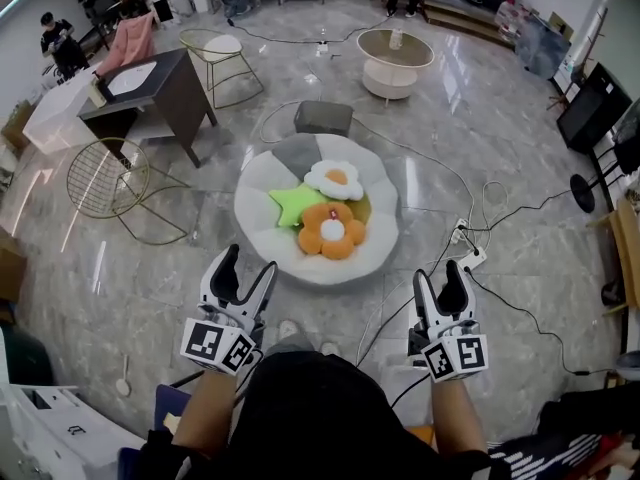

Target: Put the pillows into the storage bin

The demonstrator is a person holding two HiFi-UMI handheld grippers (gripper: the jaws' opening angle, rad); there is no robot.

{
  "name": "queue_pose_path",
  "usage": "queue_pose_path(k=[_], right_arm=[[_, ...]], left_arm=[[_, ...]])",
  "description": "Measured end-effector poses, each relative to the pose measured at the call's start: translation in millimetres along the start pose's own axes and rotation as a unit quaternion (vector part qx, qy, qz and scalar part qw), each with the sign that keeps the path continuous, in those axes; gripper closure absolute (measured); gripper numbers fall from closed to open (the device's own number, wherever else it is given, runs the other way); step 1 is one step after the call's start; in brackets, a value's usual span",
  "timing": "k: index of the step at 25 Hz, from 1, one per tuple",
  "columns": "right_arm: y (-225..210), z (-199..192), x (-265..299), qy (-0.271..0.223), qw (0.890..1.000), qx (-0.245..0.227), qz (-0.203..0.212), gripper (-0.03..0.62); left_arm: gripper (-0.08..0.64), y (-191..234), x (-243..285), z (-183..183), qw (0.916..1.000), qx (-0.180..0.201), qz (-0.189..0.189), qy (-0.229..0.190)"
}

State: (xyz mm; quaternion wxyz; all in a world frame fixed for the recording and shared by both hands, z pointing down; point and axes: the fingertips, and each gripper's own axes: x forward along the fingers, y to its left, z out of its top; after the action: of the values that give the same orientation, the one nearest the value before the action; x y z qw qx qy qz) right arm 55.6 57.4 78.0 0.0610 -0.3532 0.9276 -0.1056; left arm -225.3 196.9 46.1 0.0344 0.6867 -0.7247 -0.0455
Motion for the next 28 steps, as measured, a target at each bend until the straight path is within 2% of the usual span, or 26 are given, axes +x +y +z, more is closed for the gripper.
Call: queue_pose_path(k=[8,13,17,21,25,28], right_arm=[[-5,-23,41,0.045,0.998,-0.030,0.017,0.296],[-13,-30,71,0.061,0.998,-0.033,0.003,0.296],[-12,-32,106,0.070,0.997,-0.028,-0.008,0.299],[-3,-36,150,0.078,0.996,-0.033,0.000,0.301],[6,-50,193,0.088,0.996,-0.007,0.004,0.304],[15,-58,220,0.096,0.995,-0.017,0.006,0.304]], left_arm=[[0.232,19,27,-9,0.9999,0.005,0.001,0.011],[0.232,37,57,-15,0.9999,0.000,-0.010,0.012],[0.232,62,81,-18,0.9997,-0.005,-0.017,0.019],[0.232,90,105,-15,0.9997,0.001,-0.017,0.018],[0.232,121,124,-15,0.9998,0.002,-0.012,0.017],[0.232,142,134,-17,0.9996,0.006,-0.011,0.024]])
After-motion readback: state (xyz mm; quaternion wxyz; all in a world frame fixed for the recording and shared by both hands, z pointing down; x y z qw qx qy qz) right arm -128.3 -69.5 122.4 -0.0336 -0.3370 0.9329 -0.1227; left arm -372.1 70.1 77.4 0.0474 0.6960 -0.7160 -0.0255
